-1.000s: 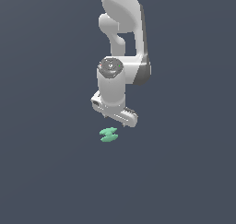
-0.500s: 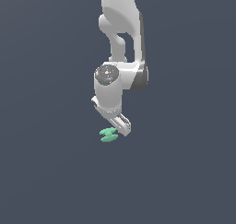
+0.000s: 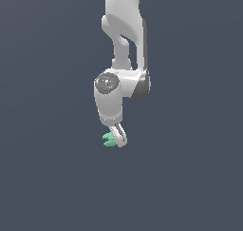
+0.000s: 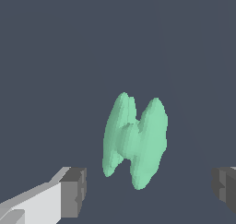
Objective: Pick up the object and move it to a goal position.
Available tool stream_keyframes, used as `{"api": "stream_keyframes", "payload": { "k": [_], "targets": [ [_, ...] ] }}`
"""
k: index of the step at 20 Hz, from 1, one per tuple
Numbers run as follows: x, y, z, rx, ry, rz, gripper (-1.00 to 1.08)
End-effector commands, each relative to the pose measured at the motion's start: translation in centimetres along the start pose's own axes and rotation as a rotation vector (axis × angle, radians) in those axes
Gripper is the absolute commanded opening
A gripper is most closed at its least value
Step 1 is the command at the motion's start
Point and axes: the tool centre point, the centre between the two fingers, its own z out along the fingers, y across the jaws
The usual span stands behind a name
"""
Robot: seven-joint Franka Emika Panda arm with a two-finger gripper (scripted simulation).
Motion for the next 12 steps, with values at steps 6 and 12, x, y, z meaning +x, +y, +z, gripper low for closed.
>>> {"api": "stream_keyframes", "payload": {
  "k": [6, 12],
  "targets": [
    [0.78, -0.12, 0.74, 0.002, 0.008, 0.148, 1.00],
    [1.07, -0.16, 1.01, 0.003, 0.011, 0.202, 1.00]
  ]
}}
